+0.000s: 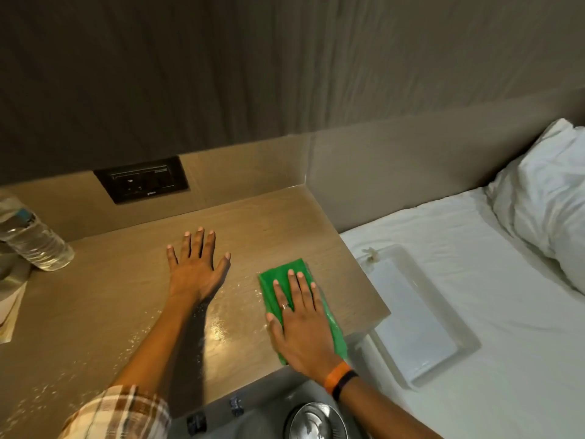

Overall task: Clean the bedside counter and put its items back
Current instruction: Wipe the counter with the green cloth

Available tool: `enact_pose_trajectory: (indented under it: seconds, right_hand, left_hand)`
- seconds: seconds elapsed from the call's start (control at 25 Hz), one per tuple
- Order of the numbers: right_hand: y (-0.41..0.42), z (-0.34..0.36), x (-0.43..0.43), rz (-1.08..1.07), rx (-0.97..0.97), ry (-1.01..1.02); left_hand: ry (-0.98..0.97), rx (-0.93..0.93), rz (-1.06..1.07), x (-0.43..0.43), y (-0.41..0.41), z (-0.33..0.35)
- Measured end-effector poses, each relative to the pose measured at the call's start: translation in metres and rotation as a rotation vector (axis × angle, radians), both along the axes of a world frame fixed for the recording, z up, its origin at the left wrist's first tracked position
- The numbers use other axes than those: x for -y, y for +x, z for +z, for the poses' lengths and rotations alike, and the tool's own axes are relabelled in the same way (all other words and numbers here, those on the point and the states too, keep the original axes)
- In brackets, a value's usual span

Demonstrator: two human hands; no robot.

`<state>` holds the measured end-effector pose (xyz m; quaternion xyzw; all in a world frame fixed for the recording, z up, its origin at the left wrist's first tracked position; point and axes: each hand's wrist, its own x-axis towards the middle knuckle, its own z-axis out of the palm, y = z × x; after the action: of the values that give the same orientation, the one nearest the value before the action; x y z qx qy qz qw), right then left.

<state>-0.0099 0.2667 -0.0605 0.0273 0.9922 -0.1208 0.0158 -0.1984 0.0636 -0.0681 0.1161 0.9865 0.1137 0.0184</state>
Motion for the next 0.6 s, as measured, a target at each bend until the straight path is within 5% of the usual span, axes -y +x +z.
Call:
enact_pose_trajectory:
  seconds: [0.28,0.4,0.52,0.6]
  right_hand:
    - [-0.102,0.022,0.080,0.012,0.043,-0.039]
    - [-0.060,0.017,0.084,0.208,0.026,-0.261]
    - [-0.037,0.015,0.029,-0.041,-0.110,-0.517]
    - [-0.040,0.011,-0.013,-0.134,-0.148,-0.278]
  left_hand:
    - [0.154,0.118,0.049,-0.001,0.000,0.027]
    - [0.255,-0.069,0.001,-0.021,0.025,0.039]
    - [0.251,-0.091,-0.072,-0.052,0.062,0.030]
    - [0.117,-0.018,-0.087,-0.068,0.079,0.015]
